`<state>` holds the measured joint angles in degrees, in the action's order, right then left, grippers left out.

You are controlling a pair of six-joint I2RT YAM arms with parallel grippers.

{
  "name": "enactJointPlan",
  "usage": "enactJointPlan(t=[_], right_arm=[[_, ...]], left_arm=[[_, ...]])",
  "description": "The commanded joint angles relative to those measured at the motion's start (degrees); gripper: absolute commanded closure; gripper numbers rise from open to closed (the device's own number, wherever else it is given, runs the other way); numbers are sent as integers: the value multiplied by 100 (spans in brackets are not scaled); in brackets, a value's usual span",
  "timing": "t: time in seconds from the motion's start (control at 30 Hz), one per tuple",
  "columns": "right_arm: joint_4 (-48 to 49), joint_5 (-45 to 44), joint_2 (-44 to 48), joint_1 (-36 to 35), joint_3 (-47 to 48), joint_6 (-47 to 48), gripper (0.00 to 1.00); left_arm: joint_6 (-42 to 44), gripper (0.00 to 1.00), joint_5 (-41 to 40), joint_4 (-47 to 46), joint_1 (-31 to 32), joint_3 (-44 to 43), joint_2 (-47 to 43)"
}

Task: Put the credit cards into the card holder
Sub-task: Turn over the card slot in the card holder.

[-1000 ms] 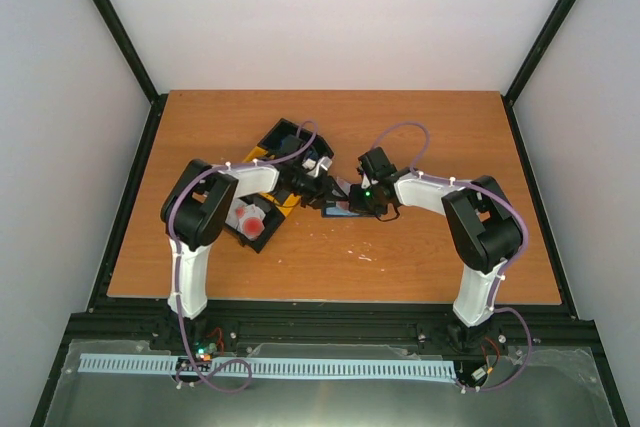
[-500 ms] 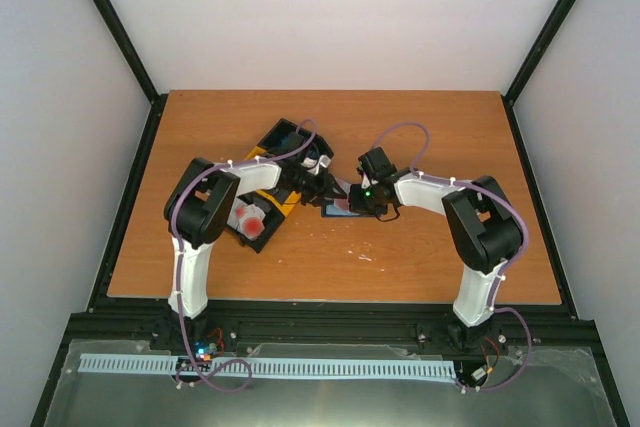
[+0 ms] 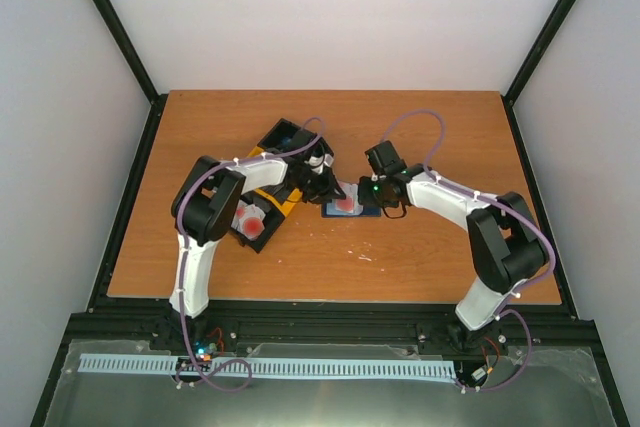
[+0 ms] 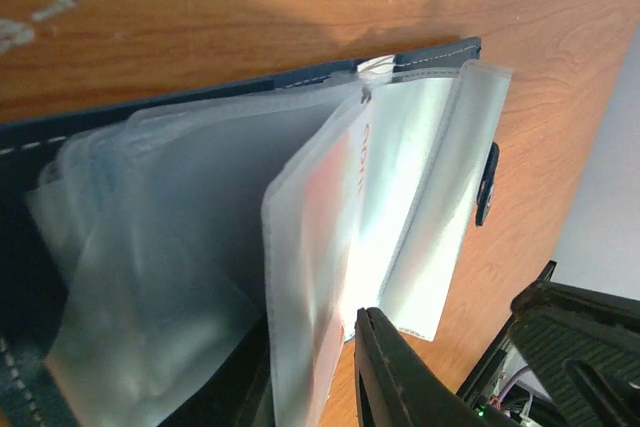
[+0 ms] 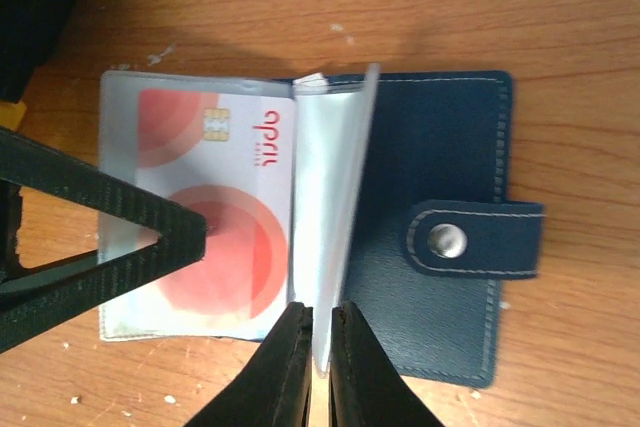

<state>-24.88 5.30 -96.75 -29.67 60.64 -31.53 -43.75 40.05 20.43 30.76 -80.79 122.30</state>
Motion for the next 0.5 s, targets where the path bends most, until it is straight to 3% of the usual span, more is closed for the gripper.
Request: enactJointPlan(t=[0.0,0.13,0.47], right_arm=[[-377,-720,297,-1,36,-239,92],[-414,-816,461,64,-53,-385,92],[-656,-1259,1035,380,-388,-888,92]], left_arm=[[228,78,-103,288,112,-328,82],[330,70,14,332,202,-450,76],[840,58,255,286,509,-869,110]])
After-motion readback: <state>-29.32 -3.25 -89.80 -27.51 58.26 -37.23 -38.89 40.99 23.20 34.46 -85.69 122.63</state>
